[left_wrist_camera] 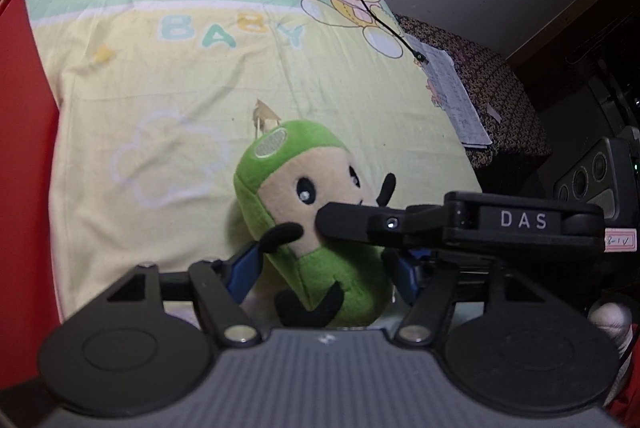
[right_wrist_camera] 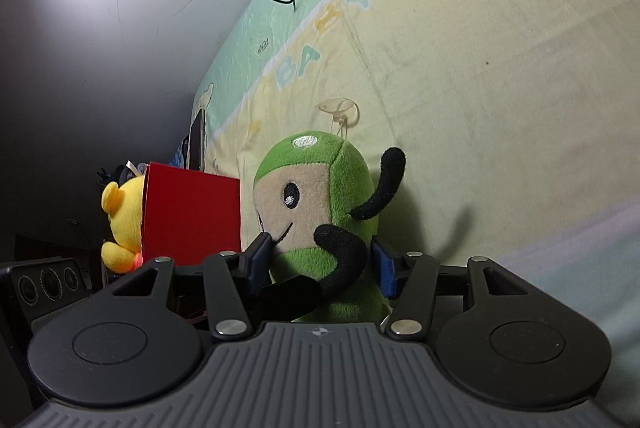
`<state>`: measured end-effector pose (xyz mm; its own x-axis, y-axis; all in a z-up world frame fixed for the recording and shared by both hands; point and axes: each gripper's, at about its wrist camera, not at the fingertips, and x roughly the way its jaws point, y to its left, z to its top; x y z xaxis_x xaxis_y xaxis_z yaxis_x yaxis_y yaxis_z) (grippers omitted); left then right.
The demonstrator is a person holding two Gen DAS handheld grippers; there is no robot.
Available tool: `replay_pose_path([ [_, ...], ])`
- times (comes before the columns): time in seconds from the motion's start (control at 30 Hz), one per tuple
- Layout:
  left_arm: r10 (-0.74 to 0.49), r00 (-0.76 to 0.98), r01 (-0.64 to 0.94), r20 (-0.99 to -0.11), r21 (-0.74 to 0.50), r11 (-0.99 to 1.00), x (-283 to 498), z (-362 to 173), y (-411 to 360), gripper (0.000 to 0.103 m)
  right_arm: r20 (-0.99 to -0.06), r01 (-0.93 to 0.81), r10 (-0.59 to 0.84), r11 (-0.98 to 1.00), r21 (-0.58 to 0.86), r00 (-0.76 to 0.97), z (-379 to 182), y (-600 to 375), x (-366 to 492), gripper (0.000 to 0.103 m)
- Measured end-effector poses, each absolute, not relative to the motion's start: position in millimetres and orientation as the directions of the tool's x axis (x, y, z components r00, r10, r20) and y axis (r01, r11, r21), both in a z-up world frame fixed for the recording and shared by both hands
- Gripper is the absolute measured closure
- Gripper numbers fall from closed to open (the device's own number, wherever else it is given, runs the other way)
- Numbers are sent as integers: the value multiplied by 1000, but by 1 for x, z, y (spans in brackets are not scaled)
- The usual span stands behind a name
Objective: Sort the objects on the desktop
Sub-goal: 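Lift the green peanut doll with the right gripper off the bed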
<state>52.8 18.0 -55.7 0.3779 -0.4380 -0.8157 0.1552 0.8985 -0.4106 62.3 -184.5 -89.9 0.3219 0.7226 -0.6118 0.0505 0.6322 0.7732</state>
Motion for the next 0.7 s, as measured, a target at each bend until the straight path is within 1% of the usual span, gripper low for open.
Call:
replay_pose_path([
  [0.23,-419,367,162,-830,-387,908,16,-58,26,37,-634,47,716,651,758,293,-91,-173,25,47],
  [0.47,-367,422,207,-829,-306,929,-16,-41,37,37,-636,-6,720,664,748,277,-78,-150,5,47],
  [0.6,-389,434,235,-813,-314,920,-27,-33,54,37,-642,-38,705,682,731,302,-64,-136,-10,47],
  [0.7,-410,442,286,-798,-308,907,-36,-23,67,37,-634,-40,695,684,729,340,-54,-127,-23,47],
])
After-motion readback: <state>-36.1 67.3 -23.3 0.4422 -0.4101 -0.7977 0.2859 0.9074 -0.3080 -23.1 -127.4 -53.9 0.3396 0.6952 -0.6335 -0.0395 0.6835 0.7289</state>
